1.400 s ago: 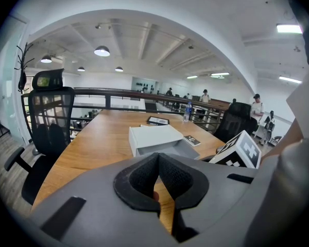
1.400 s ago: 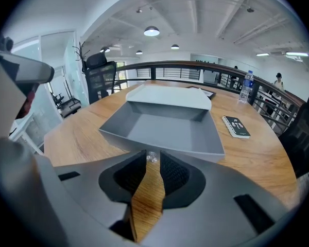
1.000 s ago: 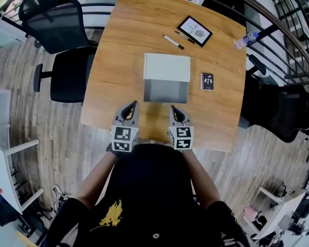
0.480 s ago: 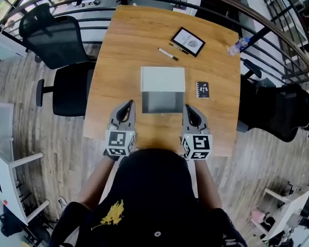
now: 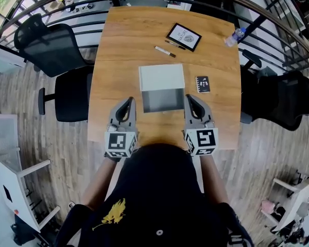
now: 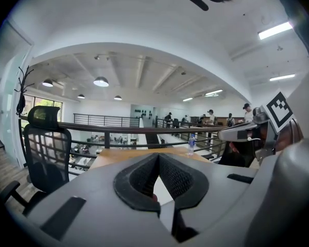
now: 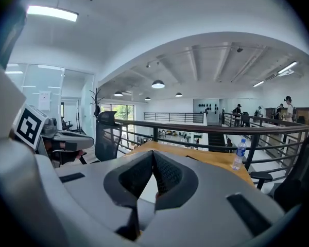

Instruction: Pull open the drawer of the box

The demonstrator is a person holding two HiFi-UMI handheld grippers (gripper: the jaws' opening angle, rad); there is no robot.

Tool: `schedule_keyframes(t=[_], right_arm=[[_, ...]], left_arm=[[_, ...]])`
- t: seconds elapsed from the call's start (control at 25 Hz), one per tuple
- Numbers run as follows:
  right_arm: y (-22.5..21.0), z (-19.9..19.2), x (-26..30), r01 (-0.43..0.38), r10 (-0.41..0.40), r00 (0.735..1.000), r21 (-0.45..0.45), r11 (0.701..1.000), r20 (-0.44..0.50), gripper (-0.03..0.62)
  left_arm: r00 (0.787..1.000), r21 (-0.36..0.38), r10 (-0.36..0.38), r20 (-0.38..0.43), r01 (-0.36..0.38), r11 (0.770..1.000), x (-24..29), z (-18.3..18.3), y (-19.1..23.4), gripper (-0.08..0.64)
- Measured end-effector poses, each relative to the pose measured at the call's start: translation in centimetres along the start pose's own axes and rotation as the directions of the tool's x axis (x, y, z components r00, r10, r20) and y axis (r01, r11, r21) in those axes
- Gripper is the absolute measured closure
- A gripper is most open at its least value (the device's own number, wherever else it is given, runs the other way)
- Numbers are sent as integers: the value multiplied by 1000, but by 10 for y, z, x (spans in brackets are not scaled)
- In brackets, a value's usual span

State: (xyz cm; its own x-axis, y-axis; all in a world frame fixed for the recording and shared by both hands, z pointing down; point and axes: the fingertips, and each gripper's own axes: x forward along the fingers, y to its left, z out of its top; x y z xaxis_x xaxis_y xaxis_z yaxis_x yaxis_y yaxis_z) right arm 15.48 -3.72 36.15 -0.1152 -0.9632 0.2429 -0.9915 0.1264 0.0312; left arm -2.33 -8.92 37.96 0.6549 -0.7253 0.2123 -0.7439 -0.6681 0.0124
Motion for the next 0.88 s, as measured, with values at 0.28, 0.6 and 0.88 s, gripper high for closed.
schedule_keyframes(t=[0.28,0.6,0.88], right_arm=[[-4,0,-1,11,-11,1000,21,1000,-2,594],[-9,2,-4,16,-16,1000,32,999,5,594],[-7,5,-3,11,-12,1000,29,1000,10,594]], left_arm=[[1000,22,-18,3,18,1000,4,6,-1,551],[1000,23,-28,10,27,999,3,9,-6,551],[1000,23,-25,12,25,999,3,10,-5,551]])
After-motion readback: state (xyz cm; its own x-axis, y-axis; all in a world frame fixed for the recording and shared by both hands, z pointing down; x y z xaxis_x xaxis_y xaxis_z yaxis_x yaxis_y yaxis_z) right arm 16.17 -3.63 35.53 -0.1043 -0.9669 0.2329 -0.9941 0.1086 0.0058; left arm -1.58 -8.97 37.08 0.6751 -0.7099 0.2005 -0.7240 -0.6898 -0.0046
